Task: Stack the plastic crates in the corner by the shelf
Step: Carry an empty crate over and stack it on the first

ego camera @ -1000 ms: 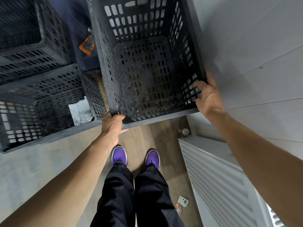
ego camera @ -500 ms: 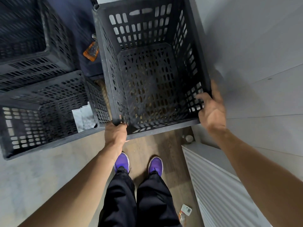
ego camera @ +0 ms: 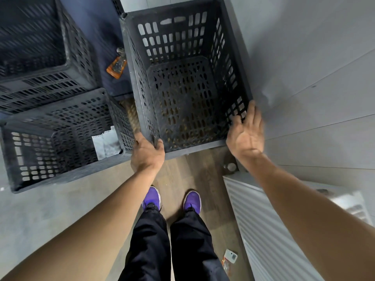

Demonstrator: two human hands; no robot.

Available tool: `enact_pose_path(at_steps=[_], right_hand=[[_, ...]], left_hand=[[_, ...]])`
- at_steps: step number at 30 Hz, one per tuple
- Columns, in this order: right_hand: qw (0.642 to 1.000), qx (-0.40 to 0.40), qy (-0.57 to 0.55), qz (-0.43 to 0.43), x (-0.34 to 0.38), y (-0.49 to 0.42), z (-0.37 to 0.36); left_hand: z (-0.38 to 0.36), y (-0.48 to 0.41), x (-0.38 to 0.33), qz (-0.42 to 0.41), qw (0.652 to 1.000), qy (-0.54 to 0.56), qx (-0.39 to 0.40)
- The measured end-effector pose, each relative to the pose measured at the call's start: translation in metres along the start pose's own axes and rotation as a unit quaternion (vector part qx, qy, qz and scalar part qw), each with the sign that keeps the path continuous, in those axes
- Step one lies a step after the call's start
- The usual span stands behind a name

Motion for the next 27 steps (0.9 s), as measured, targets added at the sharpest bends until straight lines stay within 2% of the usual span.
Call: enact_pose_path(at_steps=[3, 6, 10, 14, 20, 27], right_hand=[[0.999, 0.011, -0.027, 0.026, 0.007, 0.012, 0.001], [0.997, 0.034, -0.044, 0.055, 0.014, 0.020, -0.002], [0.993, 0.054, -0.019, 0.102, 0.024, 0.034, -0.010], [0.987, 0.087, 0.002, 0.133, 0.025, 0.042, -0.008], [0.977, 0.153, -0.005, 0.148, 0.024, 0.041, -0.014], [0.976, 0.151, -0.015, 0.153, 0.023, 0.038, -0.020]], left_hand=[[0.001, 0.017, -0.009, -0.060, 0.998, -0.023, -0.027], [0.000, 0.029, -0.021, -0.160, 0.979, -0.096, -0.082], [-0.022, 0.045, -0.032, -0.253, 0.952, -0.164, -0.053], [-0.034, 0.049, -0.030, -0.254, 0.943, -0.217, -0.019], [-0.038, 0.049, -0.029, -0.253, 0.938, -0.236, 0.025], [-0.045, 0.040, -0.033, -0.221, 0.925, -0.280, 0.134]])
Point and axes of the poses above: each hand's wrist, its own y-axis away from the middle knuckle, its own z-axis out of the back of the hand, x = y × z, the point moved 6 cm from there along -y, towards the middle knuckle, and after that the axes turned 2 degrees about -x, right-handed, at the moved point
